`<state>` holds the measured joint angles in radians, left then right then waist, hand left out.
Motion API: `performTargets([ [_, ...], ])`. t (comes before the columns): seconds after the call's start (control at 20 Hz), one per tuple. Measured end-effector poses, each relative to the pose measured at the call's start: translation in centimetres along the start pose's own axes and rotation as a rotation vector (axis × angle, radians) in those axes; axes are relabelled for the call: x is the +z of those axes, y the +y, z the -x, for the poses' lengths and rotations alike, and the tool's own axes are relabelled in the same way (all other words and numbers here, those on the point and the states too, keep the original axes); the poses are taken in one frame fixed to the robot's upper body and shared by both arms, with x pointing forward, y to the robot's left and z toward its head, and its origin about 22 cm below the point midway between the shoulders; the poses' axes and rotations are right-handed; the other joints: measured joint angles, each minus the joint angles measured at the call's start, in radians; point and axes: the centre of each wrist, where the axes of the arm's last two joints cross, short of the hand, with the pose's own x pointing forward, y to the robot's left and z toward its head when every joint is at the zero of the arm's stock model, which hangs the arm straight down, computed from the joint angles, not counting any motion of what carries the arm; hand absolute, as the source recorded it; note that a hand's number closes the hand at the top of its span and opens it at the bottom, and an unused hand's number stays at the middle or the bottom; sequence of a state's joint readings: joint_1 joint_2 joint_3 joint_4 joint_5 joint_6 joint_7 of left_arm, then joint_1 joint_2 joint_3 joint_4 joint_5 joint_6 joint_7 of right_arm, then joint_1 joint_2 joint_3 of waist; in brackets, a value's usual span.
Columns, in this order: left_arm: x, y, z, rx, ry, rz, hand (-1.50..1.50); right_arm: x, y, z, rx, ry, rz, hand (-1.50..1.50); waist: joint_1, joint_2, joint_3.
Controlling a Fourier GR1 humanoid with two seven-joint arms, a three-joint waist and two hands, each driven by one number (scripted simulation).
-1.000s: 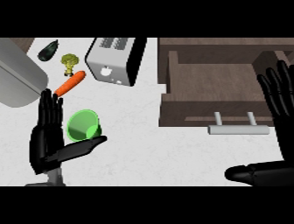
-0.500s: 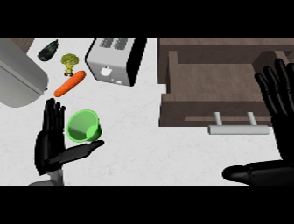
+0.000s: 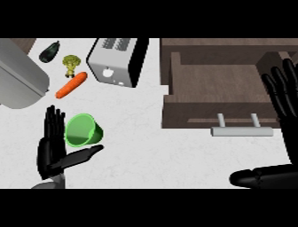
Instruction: Pick up the cup, place it into the drawer and close the drawer
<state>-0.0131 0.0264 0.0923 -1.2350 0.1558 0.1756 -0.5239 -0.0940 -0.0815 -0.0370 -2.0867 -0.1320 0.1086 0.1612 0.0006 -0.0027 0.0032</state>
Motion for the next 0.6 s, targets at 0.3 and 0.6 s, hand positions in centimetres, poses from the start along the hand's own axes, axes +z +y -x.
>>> performTargets([
  [0.3,-0.1,0.5,2.4,0.001,0.011,-0.028,-1.5,-0.2,0.1,-0.1,-0.009,0.01,-0.003,-1.5,-0.002,0.001,-0.001],
  [0.6,-0.6,1.6,4.3,-0.004,0.043,-0.033,-1.5,-0.4,-0.2,-0.6,-0.011,0.01,-0.014,-1.5,-0.003,0.003,-0.003],
])
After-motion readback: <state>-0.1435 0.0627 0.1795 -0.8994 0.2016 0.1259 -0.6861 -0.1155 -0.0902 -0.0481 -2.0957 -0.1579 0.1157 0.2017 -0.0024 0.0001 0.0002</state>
